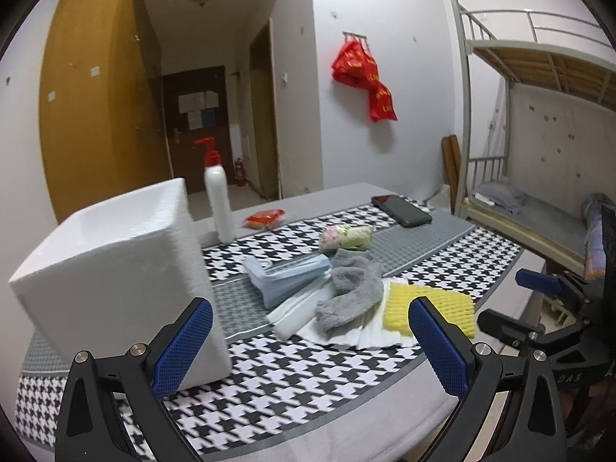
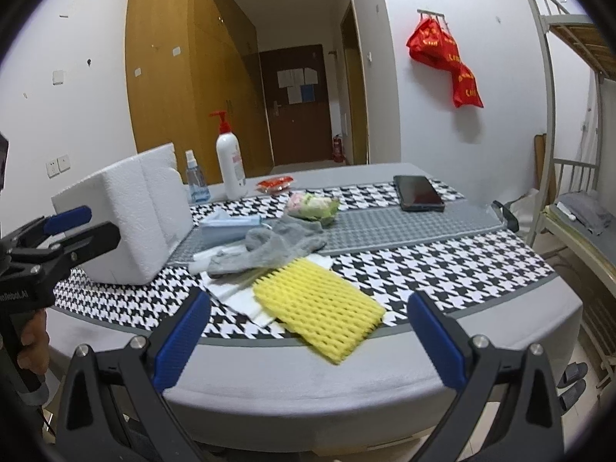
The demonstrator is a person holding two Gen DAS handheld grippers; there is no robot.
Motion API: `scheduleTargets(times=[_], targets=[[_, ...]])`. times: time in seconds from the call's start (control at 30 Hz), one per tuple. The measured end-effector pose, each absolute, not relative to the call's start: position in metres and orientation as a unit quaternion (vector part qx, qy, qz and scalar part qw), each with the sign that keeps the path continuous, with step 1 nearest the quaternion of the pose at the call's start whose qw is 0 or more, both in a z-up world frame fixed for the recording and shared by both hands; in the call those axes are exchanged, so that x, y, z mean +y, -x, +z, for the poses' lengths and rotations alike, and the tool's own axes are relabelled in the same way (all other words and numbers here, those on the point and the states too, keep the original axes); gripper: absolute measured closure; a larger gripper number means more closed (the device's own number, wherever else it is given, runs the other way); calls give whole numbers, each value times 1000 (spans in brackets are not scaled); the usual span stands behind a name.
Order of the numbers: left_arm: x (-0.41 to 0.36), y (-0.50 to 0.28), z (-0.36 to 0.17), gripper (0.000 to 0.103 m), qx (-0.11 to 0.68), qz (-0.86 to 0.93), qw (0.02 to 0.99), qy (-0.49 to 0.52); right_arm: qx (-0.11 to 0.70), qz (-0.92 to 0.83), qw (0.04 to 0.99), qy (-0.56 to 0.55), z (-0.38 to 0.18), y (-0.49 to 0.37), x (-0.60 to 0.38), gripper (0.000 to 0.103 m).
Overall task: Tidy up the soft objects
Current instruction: 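Reach the left gripper to the grey sock and close on it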
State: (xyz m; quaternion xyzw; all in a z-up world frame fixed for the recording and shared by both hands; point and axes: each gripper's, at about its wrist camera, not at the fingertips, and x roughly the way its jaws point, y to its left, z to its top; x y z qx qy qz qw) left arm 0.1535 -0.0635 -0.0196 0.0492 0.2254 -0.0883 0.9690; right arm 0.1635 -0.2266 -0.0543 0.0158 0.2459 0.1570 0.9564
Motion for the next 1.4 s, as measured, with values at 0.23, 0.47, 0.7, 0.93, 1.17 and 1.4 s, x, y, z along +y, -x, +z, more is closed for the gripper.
scheduleTargets(times=[0.23, 0.47, 0.7, 0.93, 1.17, 1.4], targets=[[-84, -184, -25, 1, 248, -104, 960, -73, 258, 152, 954, -20, -67, -180, -237, 0], [-99, -214, -35, 1, 281, -120, 948, -86, 269, 155, 950, -23, -73, -191, -245, 0], [-117, -242, -48, 5, 317, -138, 933, -105, 273, 160, 948, -25, -77, -201, -250, 0], [-120, -273, -63, 17, 348, -144, 922, -93, 284, 157, 945, -29, -84, -213, -255, 0], [-117, -293, -78, 38, 379, -155, 910, -69, 294, 159, 942, -23, -88, -222, -254, 0], [-116, -300, -87, 60, 396, -173, 900, -59, 304, 167, 938, -10, -90, -233, -252, 0]])
